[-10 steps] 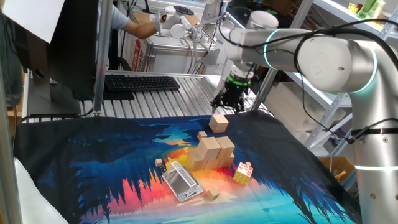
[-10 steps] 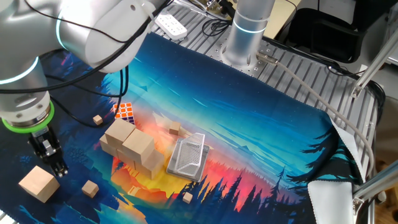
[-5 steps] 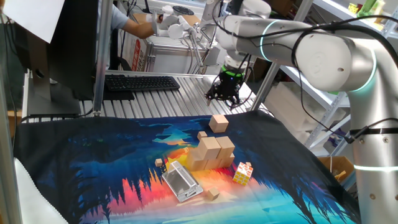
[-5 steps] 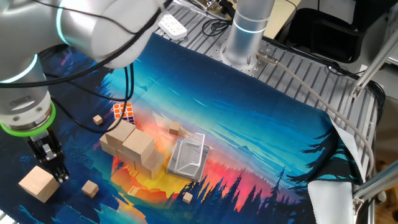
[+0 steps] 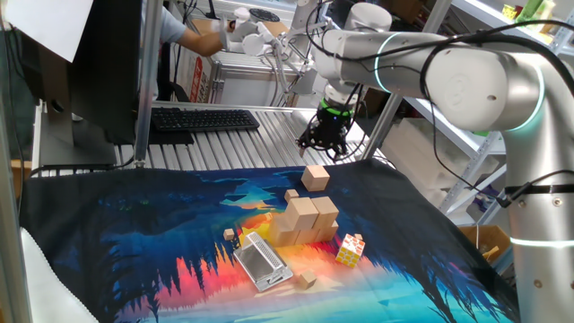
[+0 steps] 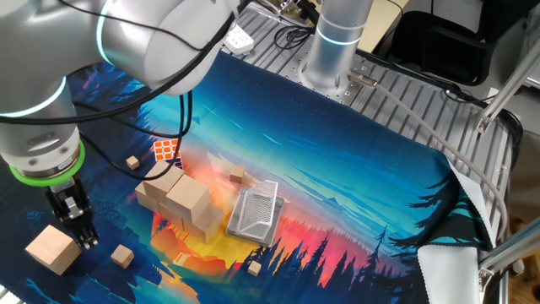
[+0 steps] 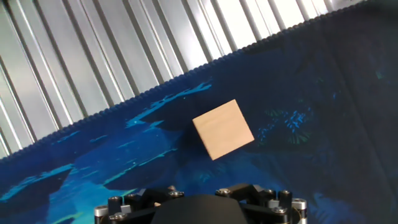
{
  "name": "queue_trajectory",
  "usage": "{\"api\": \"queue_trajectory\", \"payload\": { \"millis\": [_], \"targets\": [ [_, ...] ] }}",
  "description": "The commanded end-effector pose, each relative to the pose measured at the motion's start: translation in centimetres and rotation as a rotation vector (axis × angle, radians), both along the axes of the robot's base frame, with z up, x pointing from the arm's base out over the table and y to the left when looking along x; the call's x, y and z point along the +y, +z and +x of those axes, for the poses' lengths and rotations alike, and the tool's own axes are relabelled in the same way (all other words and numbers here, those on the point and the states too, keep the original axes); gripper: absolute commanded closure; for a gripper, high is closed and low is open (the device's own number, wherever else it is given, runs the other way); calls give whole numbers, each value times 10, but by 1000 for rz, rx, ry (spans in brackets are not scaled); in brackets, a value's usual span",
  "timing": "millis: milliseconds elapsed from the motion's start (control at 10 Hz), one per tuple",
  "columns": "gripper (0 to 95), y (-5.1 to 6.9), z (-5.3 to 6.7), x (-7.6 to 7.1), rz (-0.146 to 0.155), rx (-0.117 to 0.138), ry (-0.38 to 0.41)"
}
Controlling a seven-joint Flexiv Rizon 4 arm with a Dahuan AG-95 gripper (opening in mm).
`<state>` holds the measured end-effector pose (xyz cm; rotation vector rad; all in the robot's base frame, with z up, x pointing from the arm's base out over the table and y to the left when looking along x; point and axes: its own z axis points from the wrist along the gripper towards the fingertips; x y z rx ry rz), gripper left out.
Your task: Stack the blocks into a pyramid shape
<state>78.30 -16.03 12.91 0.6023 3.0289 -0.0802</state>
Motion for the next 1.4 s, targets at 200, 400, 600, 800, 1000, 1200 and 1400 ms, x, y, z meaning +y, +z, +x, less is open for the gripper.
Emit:
{"api": "queue_trajectory", "payload": {
  "millis": [200, 400, 600, 800, 1000, 1200, 1400],
  "targets": [
    [0, -9, -2, -11, 2, 12, 13],
    [0, -16, -4, -23, 7, 24, 27],
    [0, -17, -7, -33, 24, 53, 28],
    [0, -19, -7, -33, 24, 53, -3],
    [0, -22, -6, -31, 24, 53, -30],
    [0, -27, -5, -28, 21, 44, -65],
    [0, -27, -5, -27, 21, 43, -74]
  ]
}}
